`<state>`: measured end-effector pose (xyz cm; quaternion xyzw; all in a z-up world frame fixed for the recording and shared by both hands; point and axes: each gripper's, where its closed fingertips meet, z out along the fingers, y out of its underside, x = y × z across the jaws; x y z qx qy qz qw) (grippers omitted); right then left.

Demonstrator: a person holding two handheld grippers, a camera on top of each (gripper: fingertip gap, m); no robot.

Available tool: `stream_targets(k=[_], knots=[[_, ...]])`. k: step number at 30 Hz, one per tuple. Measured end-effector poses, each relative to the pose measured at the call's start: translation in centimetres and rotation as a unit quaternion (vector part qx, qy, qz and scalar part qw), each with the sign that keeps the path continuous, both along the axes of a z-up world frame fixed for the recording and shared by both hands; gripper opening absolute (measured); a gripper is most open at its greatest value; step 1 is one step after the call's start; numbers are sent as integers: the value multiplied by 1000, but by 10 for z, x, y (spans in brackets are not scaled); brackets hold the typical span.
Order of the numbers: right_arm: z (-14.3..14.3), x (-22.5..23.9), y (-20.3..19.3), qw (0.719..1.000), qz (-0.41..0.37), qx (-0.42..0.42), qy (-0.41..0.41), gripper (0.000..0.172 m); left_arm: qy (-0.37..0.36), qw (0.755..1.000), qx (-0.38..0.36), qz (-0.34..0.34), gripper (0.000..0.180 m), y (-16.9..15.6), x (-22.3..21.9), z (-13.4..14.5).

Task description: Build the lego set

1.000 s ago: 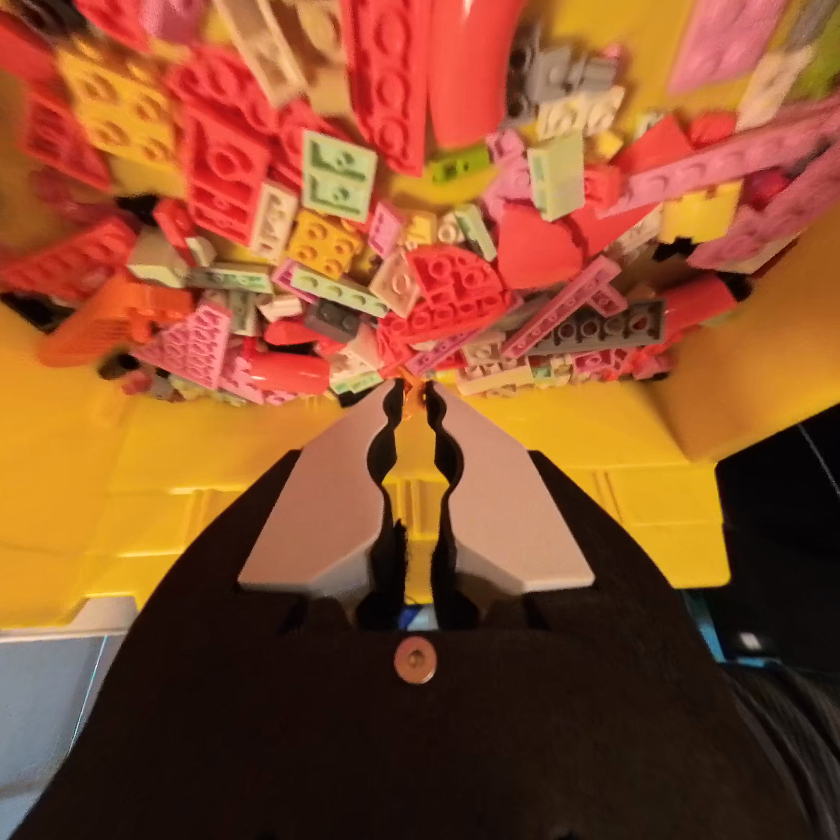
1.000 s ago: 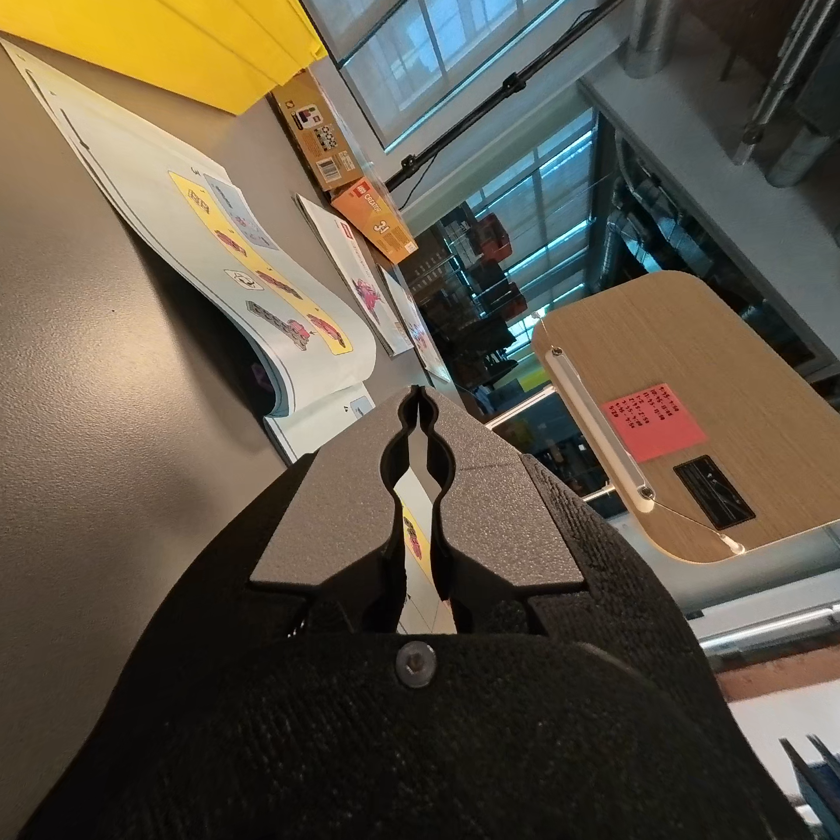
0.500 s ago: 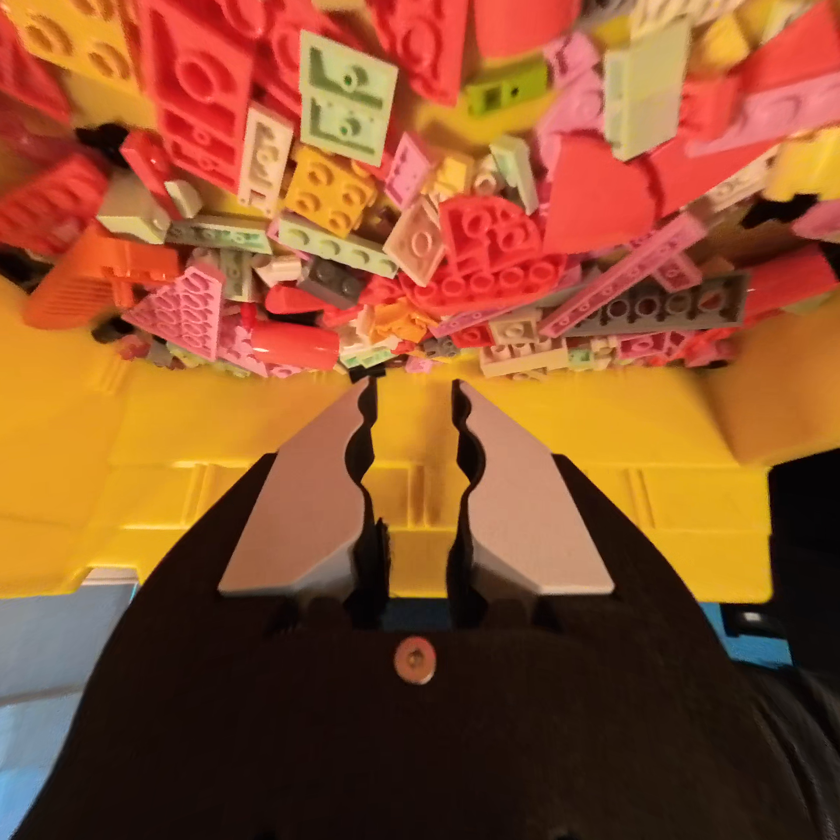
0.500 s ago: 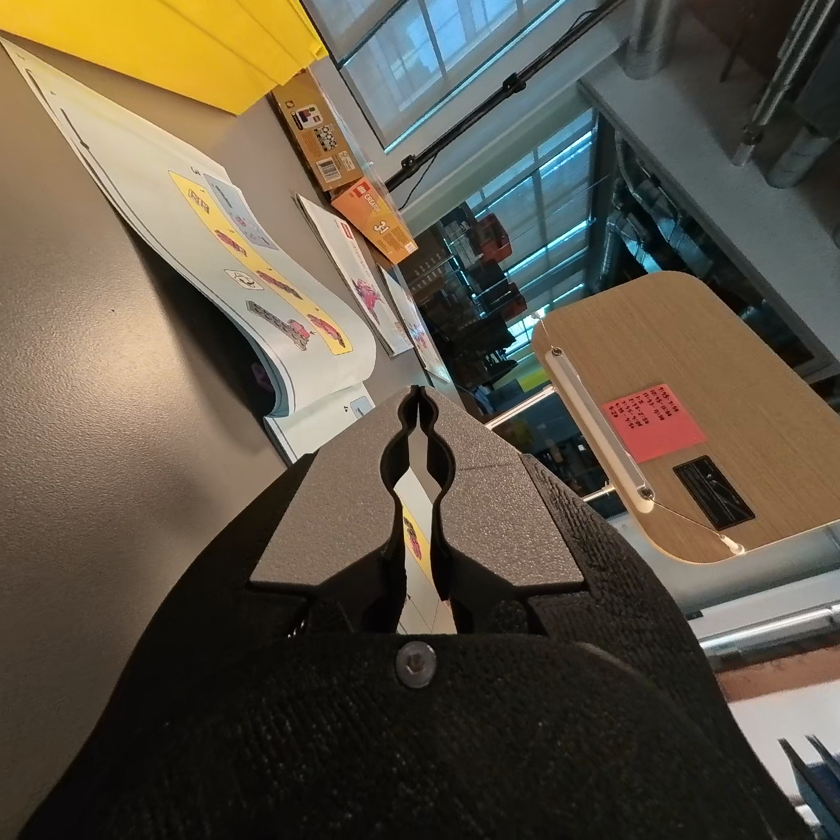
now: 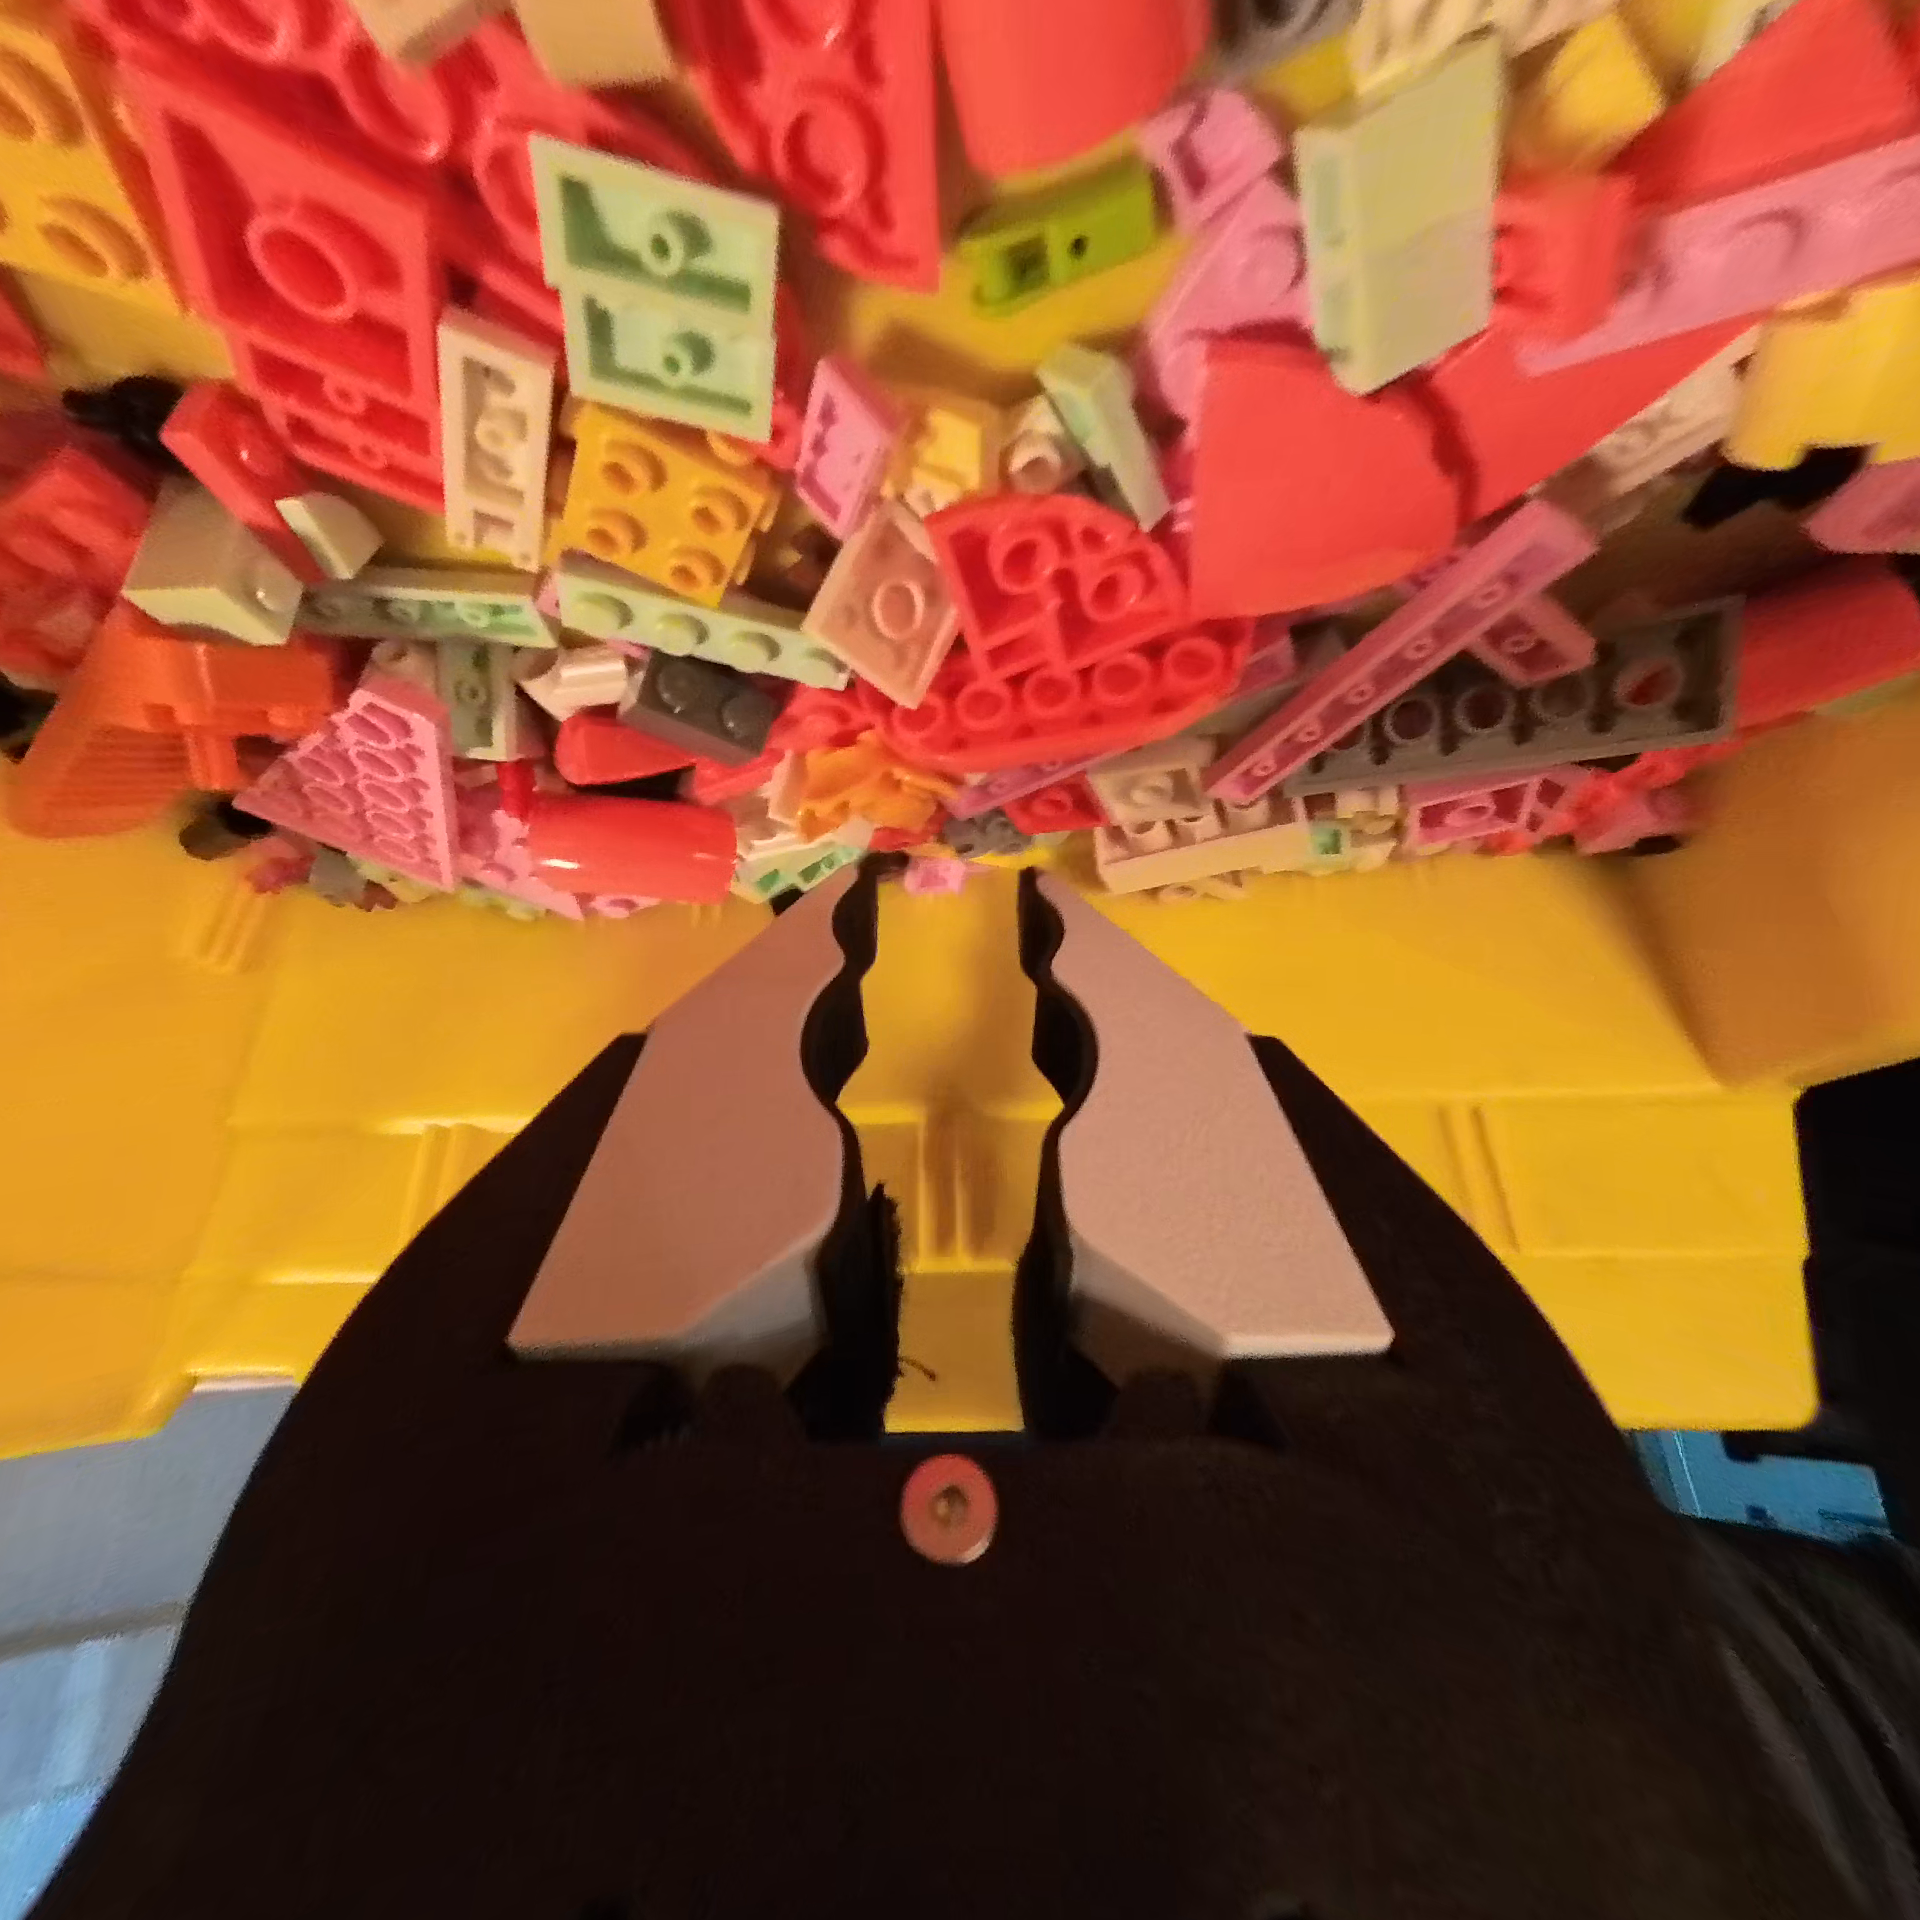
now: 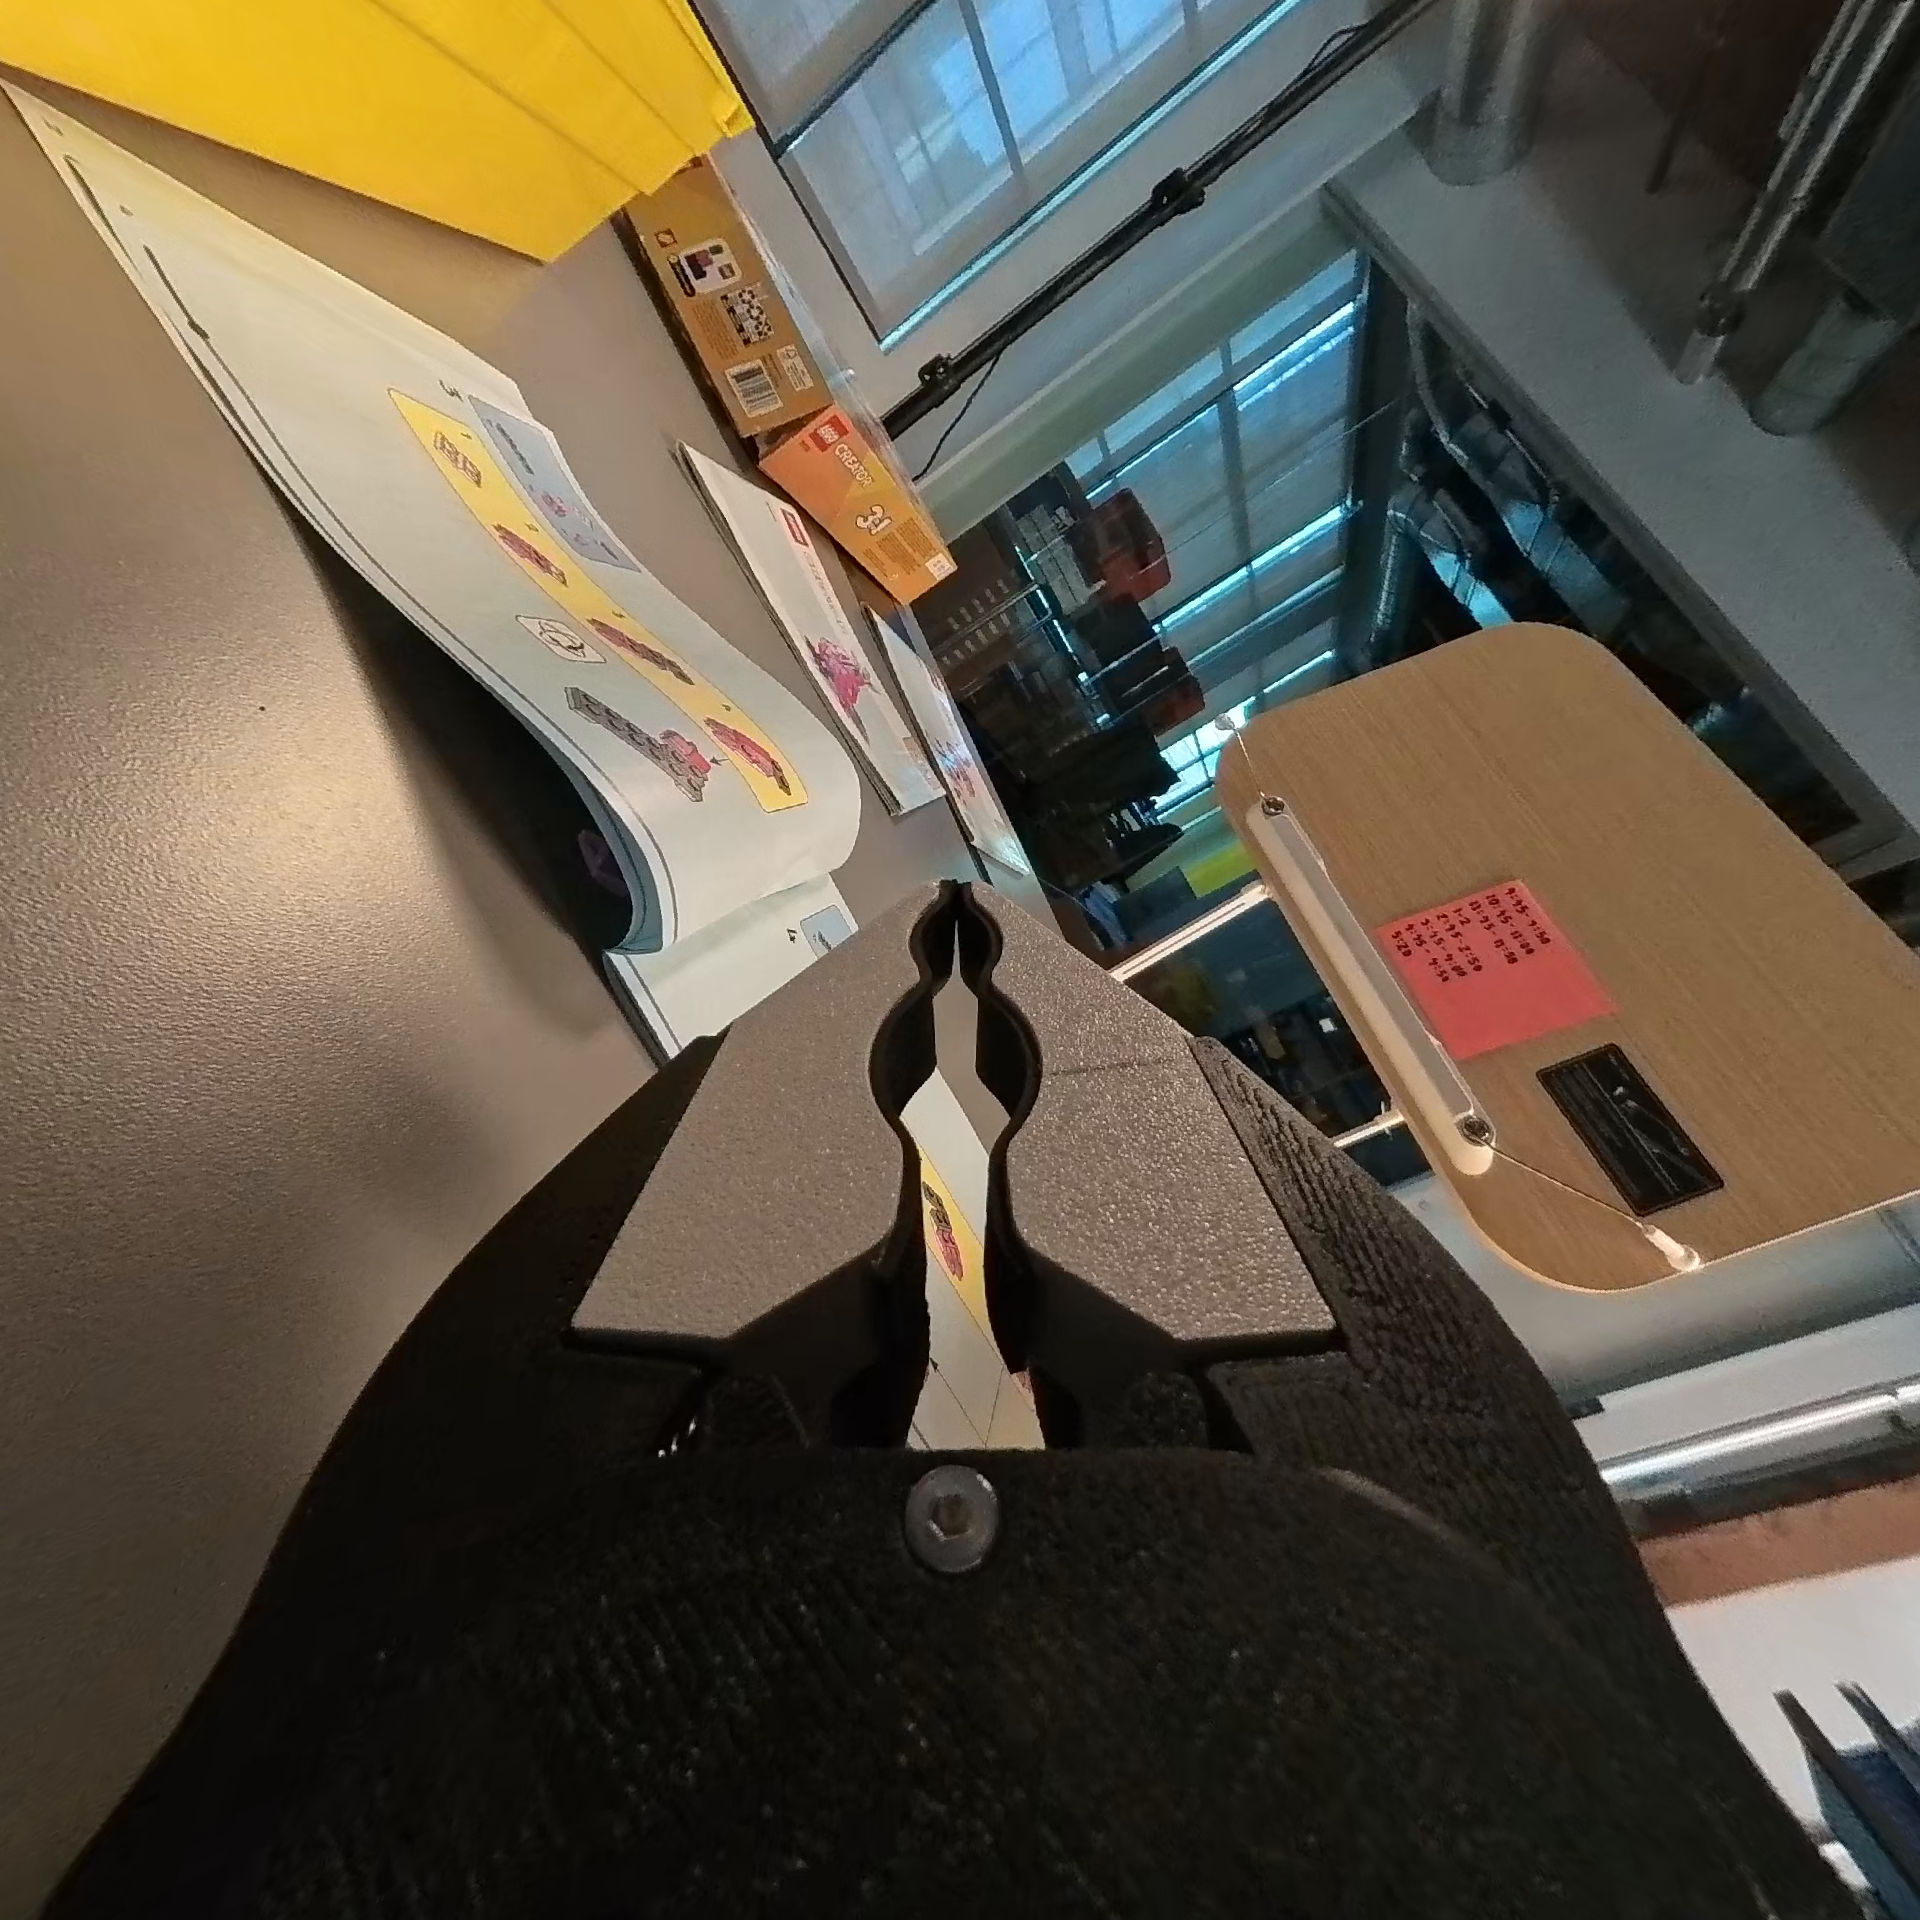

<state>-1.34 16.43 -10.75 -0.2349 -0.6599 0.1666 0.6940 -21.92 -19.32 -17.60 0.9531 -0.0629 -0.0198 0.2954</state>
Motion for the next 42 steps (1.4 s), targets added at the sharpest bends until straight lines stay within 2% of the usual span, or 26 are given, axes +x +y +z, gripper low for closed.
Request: stream_targets(k=[8, 11, 14, 22, 29, 38, 42], knots=[[0, 0, 0, 1000, -1, 0, -1, 0, 5, 1000, -13, 2, 25, -2, -5, -1], [0, 0, 1, 1000, -1, 0, -1, 0, -3, 1000, -21, -4, 9, -3, -4, -3], [0, 0, 1, 1000, -1, 0, -1, 0, -10, 1000, -19, -13, 9, -2, -3, -2], [-1, 0, 0, 1000, 0, 1, -2, 0, -34, 998, 52, -14, 8, 11, 1, 6], [-1, 0, 0, 1000, -1, 1, -3, 0, -41, 983, 165, -62, 9, 39, 3, 22], [-1, 0, 0, 1000, 0, 1, -3, 0, -68, 959, 238, -137, 8, 51, 10, 25], [-1, -1, 0, 1000, 0, 1, -3, 0, -90, 950, 259, -150, 9, 59, 22, 24]])
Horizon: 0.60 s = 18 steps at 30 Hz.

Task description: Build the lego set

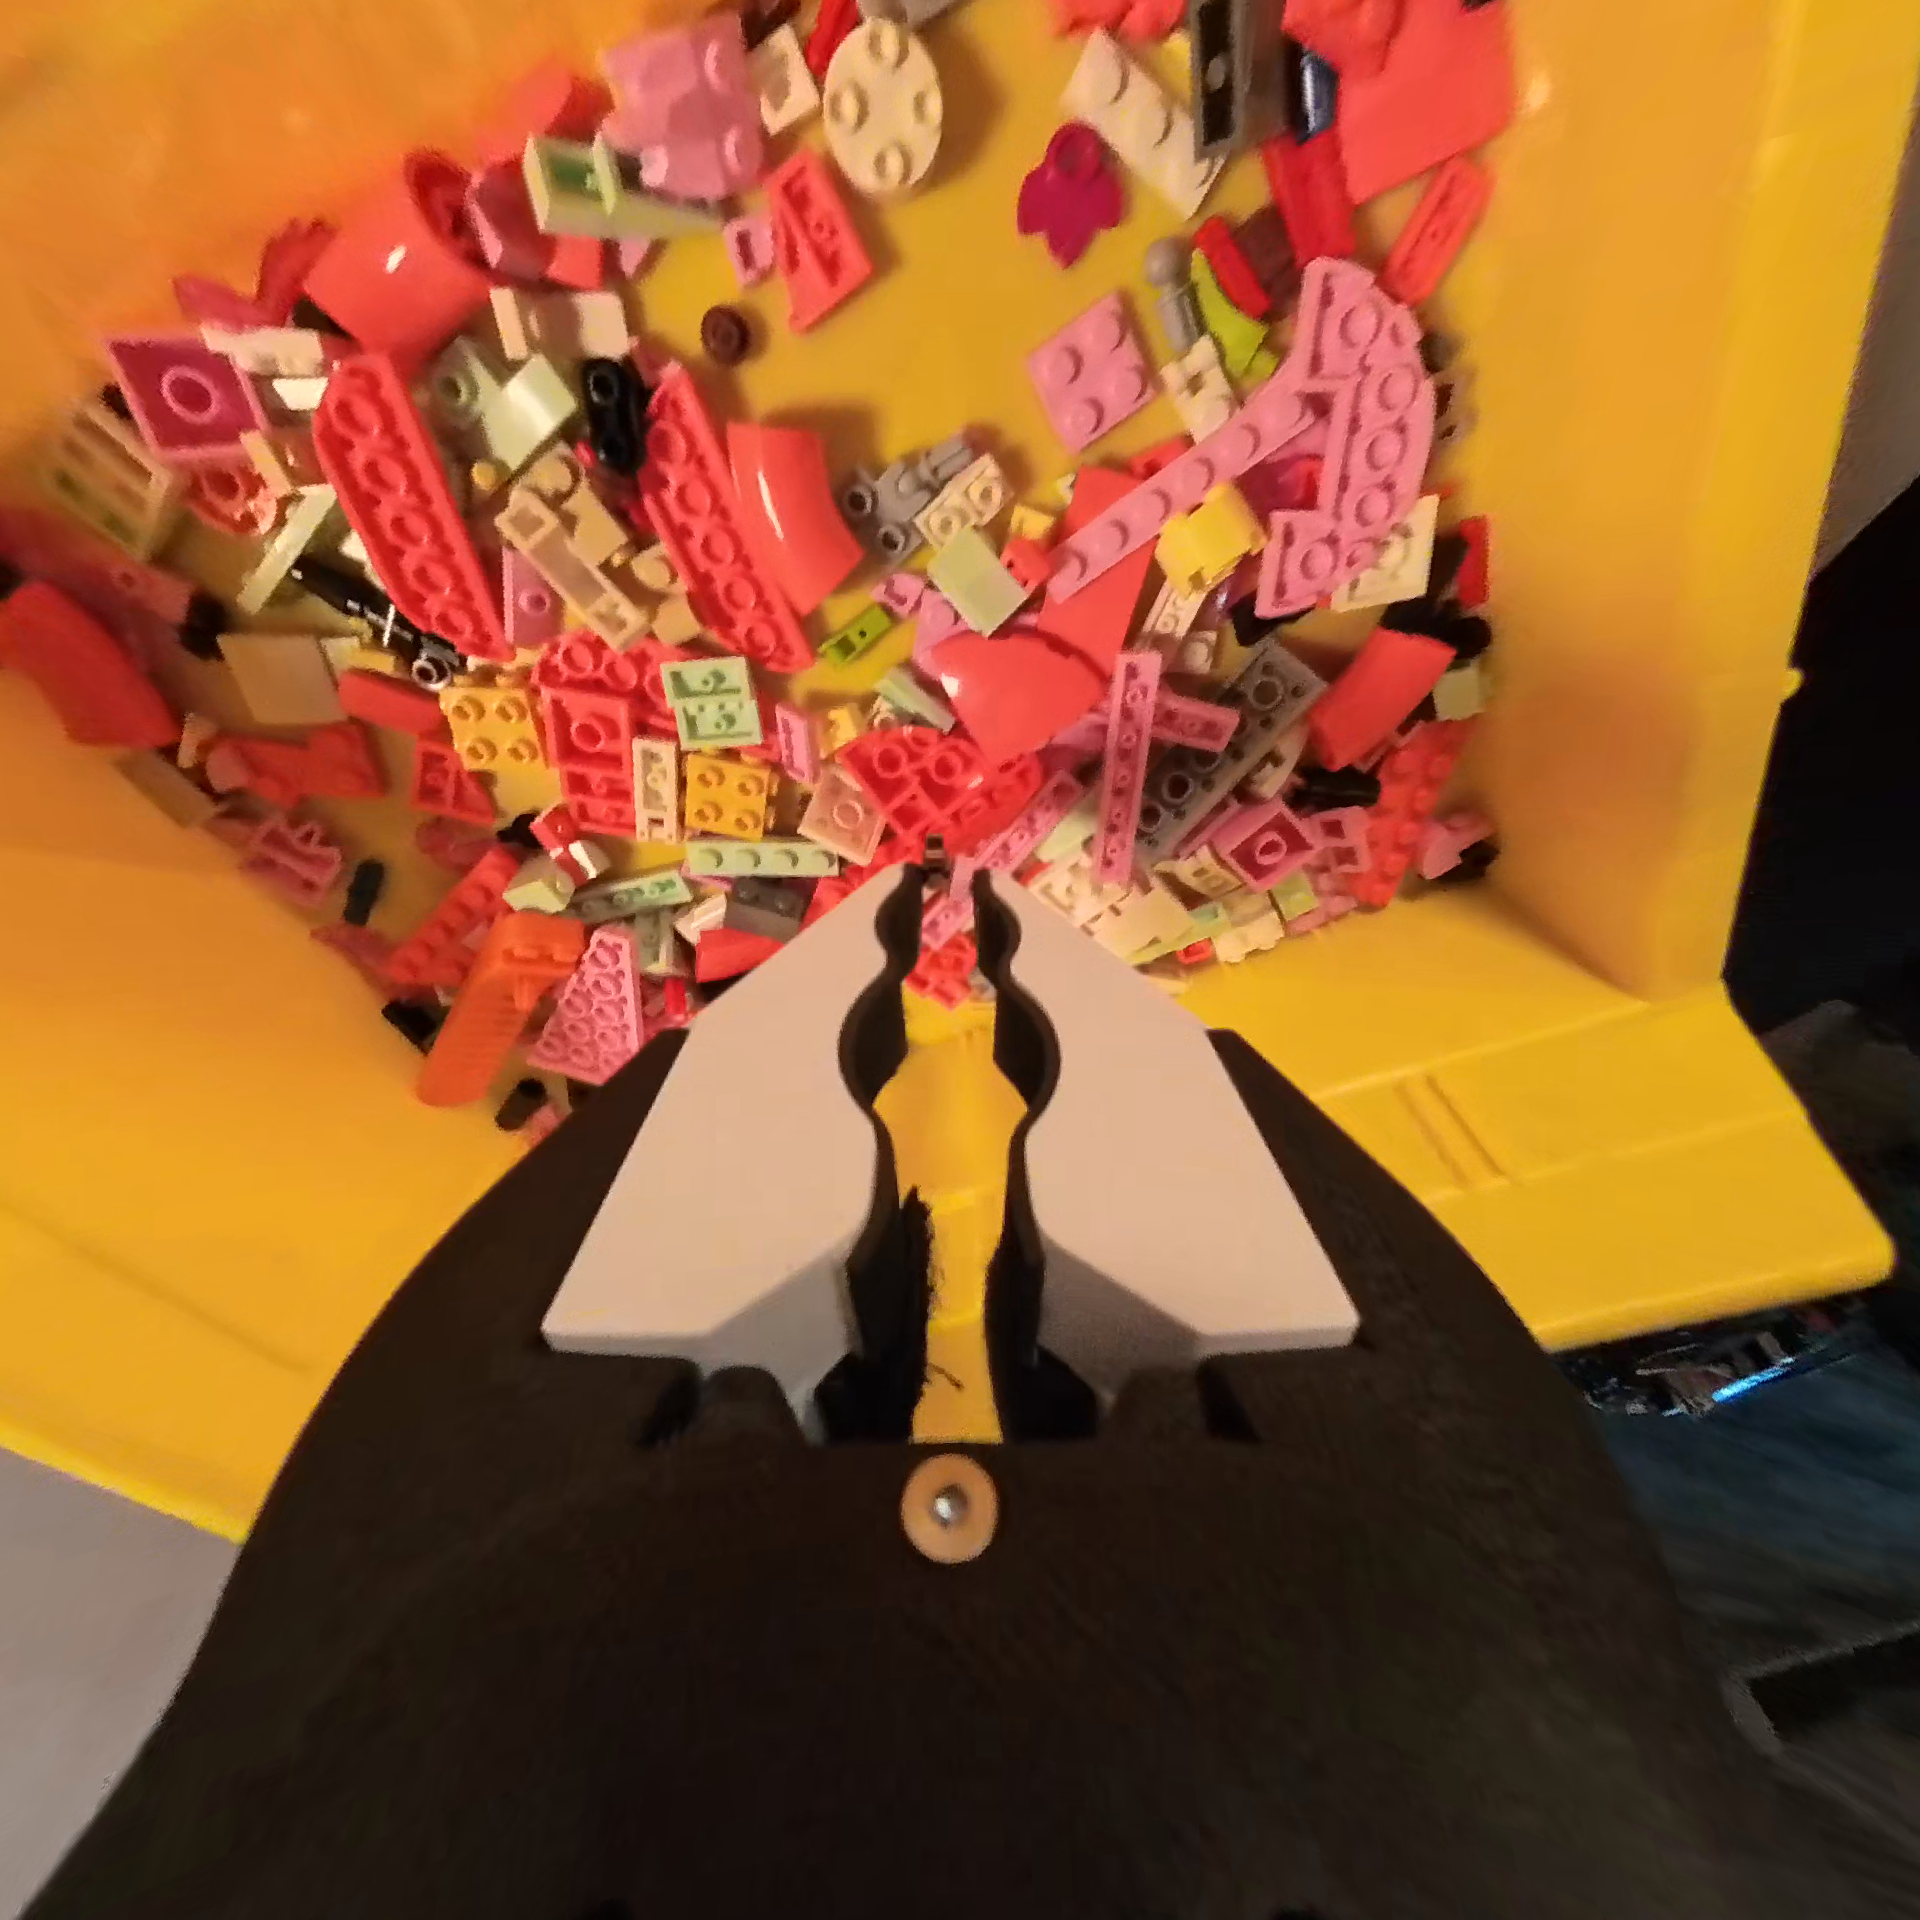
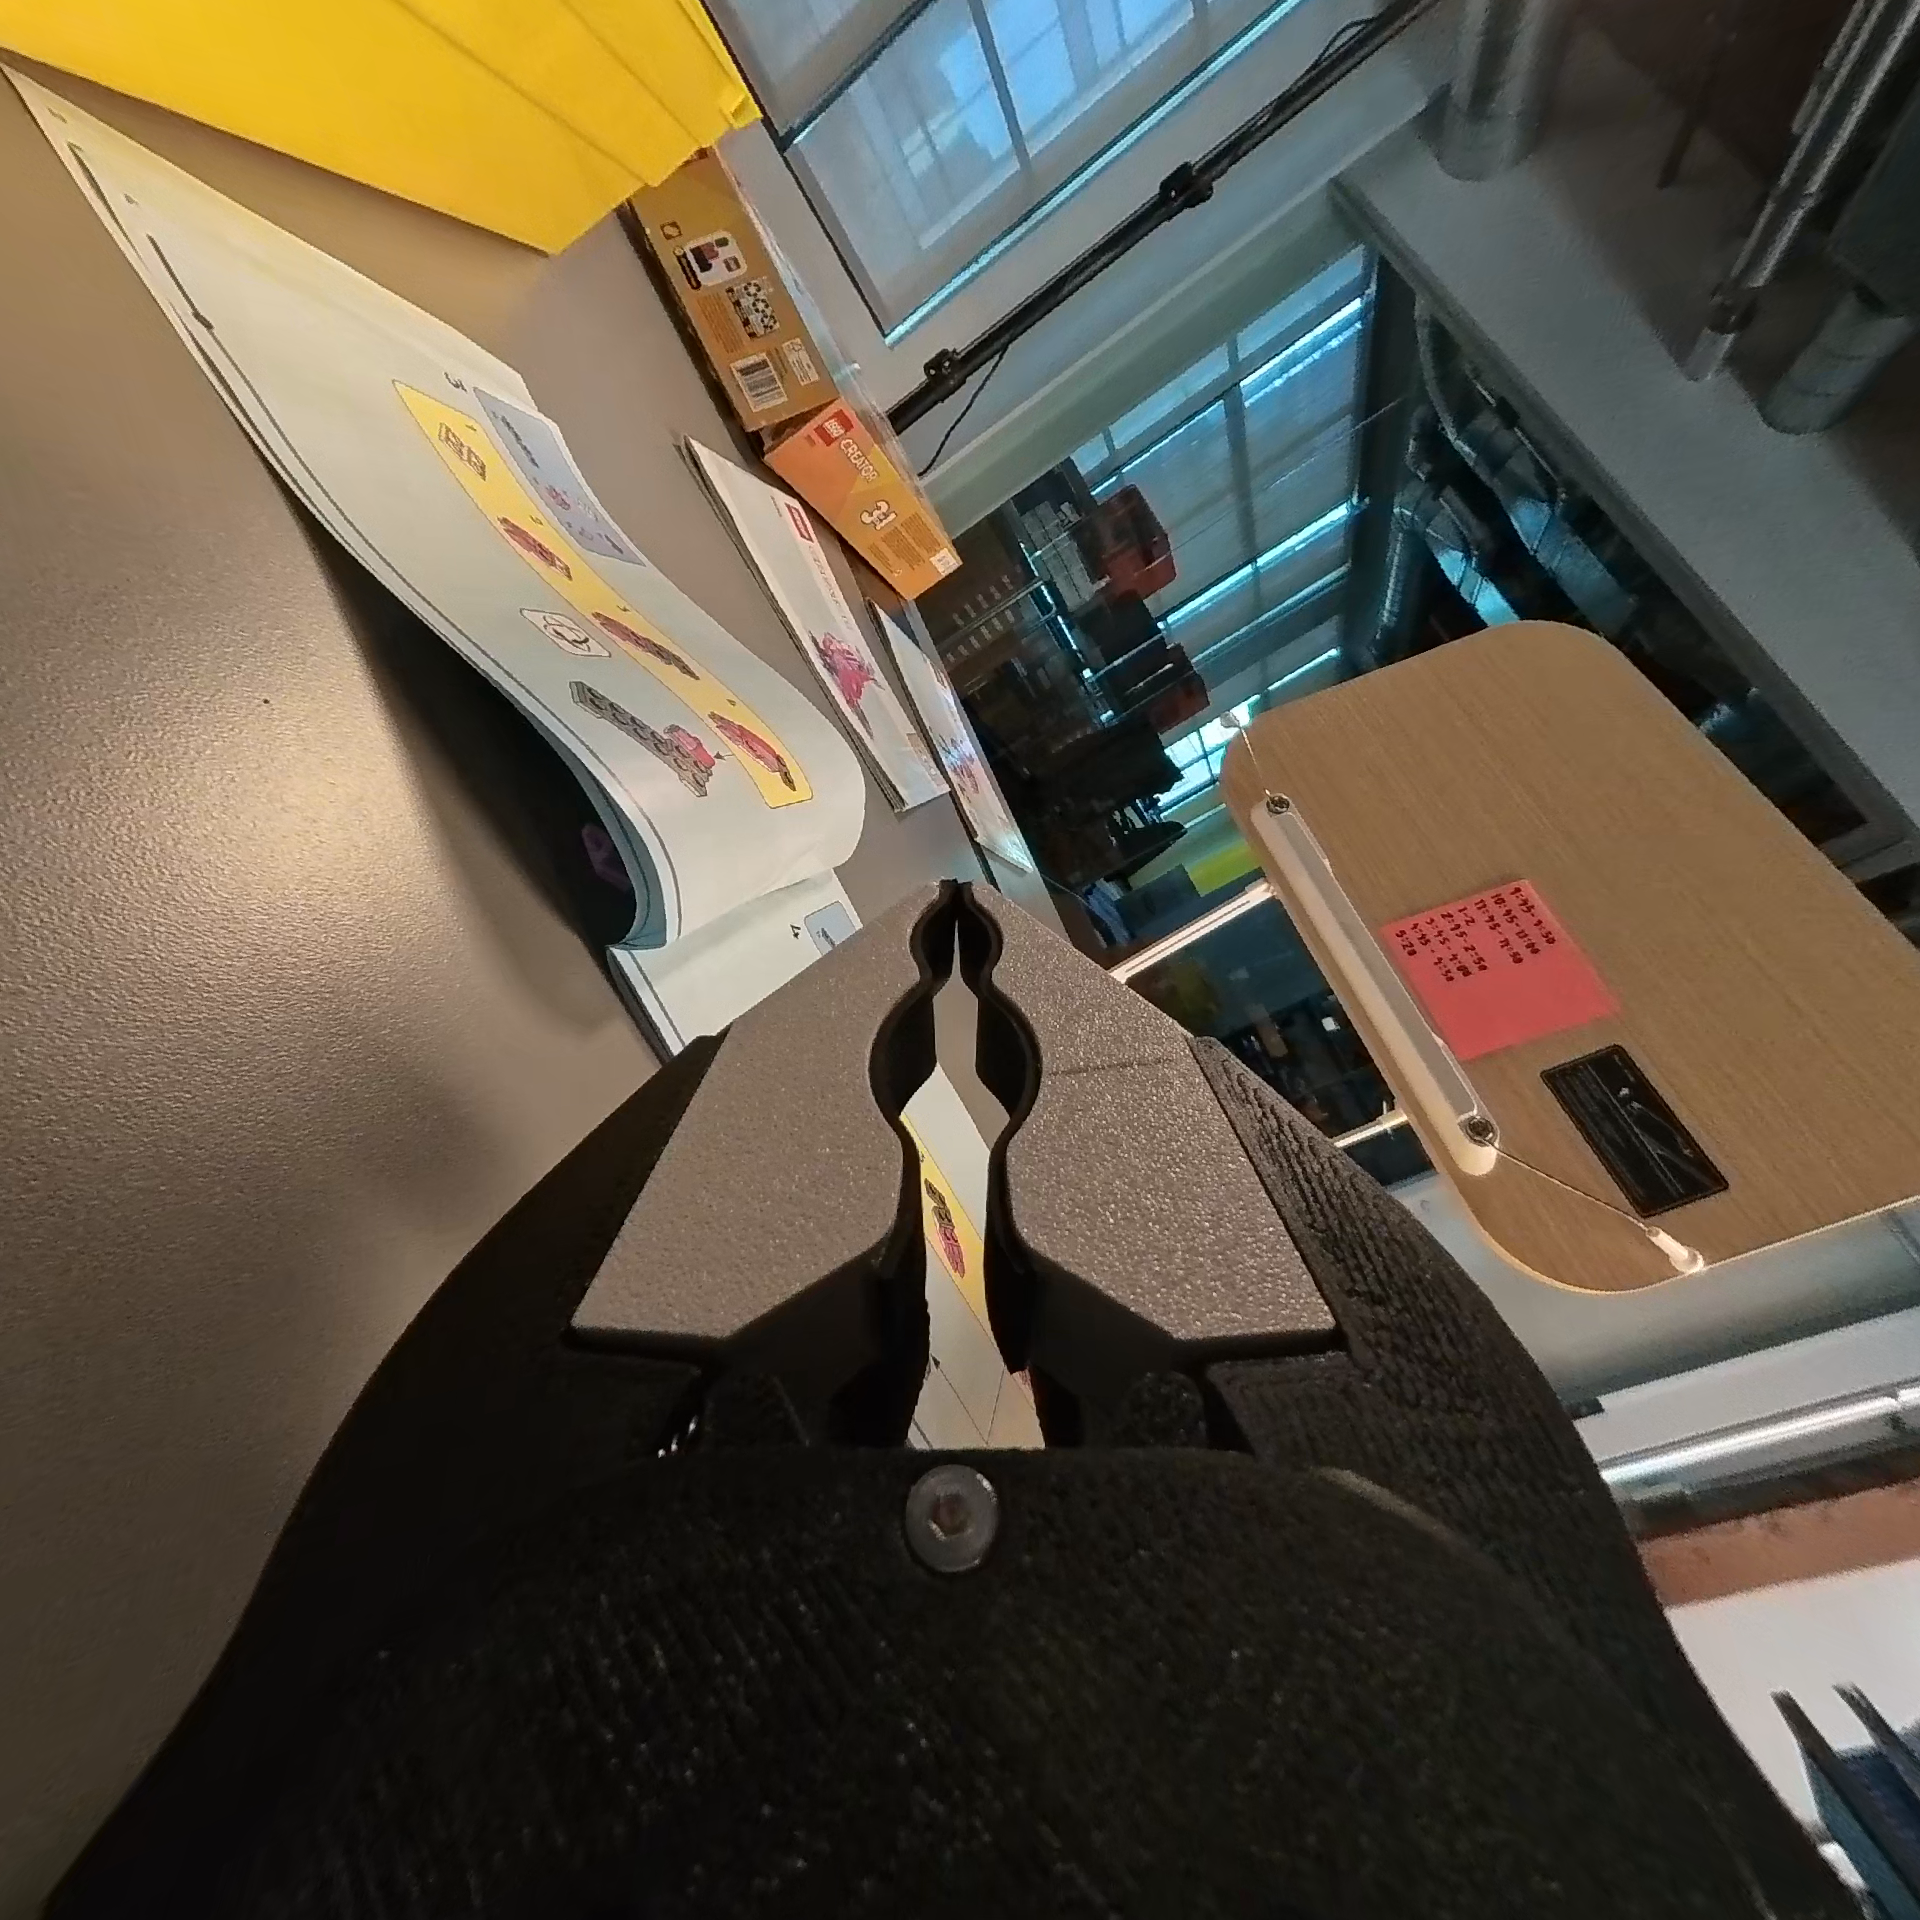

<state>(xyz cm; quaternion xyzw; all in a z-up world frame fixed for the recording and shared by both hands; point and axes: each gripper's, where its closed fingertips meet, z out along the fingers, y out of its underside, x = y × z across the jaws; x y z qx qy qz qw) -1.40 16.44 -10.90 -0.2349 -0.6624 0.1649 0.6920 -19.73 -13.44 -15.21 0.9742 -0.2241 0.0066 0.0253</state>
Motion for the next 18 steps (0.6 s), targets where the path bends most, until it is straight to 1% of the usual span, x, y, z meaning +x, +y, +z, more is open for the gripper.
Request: stream_targets(k=[5, 7, 9, 18], knots=[[0, 0, 0, 1000, 0, 0, -1, 0, 17, 1000, 1, -22, 9, 7, 6, -9], [0, 0, 0, 1000, 0, 0, -1, 0, 11, 1000, 2, 2, 9, 9, 9, -11], [0, 0, 0, 1000, 0, 0, -1, 0, 3, 1000, -4, 24, 14, 8, 9, -12], [-1, 0, 0, 1000, 0, -1, -1, 0, 7, 999, -7, 32, 19, -1, 4, -11]])
